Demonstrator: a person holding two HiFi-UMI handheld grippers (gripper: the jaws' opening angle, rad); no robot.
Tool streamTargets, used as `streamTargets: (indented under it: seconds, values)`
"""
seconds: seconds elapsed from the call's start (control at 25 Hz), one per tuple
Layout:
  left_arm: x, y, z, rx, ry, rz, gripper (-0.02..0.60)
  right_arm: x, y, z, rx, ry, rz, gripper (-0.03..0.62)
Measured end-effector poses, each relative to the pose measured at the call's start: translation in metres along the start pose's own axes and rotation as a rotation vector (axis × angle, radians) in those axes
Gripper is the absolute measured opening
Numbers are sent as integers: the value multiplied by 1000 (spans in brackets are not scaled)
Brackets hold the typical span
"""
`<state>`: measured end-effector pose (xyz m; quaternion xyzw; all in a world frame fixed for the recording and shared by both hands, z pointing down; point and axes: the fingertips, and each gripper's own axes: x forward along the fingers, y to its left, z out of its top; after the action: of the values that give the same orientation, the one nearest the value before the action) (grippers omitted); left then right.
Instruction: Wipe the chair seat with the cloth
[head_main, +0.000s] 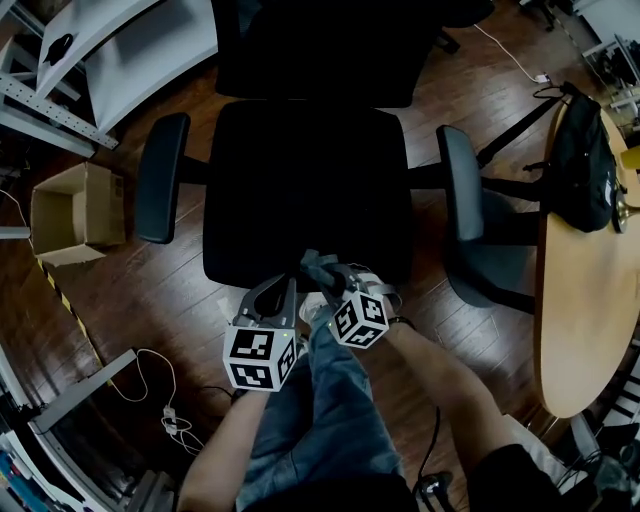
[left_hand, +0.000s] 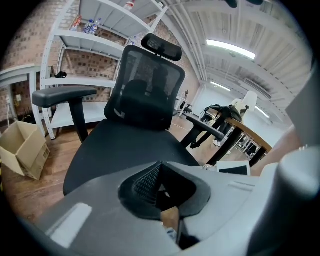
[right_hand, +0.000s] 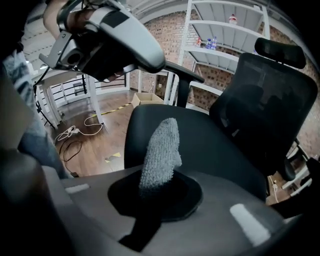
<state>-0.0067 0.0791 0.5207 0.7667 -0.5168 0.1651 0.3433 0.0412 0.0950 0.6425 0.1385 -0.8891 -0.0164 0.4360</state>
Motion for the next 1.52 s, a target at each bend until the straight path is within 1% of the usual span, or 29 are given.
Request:
streamTargets:
  seconds: [0.12,0.24,0.36,0.48,0.6,0.76,1.08,1.28,1.52]
  values:
    - [1,-8,-2,7,0,-14,-2,-5,17,-1,6,-8,23,14]
    - [2,-10,-3,10,0,-19,-2,-6,24,-3,18,-10,30,14]
    - [5,-9,-3,9,3,-16,-2,-7,20,-3,29,-12,24,14]
    - [8,-8,2,4,1,-14,-2,-11,3,5,32,-28,9,14]
    - [12,-8,12,0,-8,-19,-2,-15,-32,17,17,-45,-33,14]
    - [22,-6,28,-6,-23,-24,-2,-15,-100,28,3,-43,-108,14]
    - [48,16,54,-27,-14,-3,-2,2,-238,32,-16,21,-217,14]
    - [77,27,87,-47,-28,5,-2,24,-294,20,-13,86,-232,14]
    - [116,34,120,-68,-25,3,-2,48,-343,-1,14,152,-228,12]
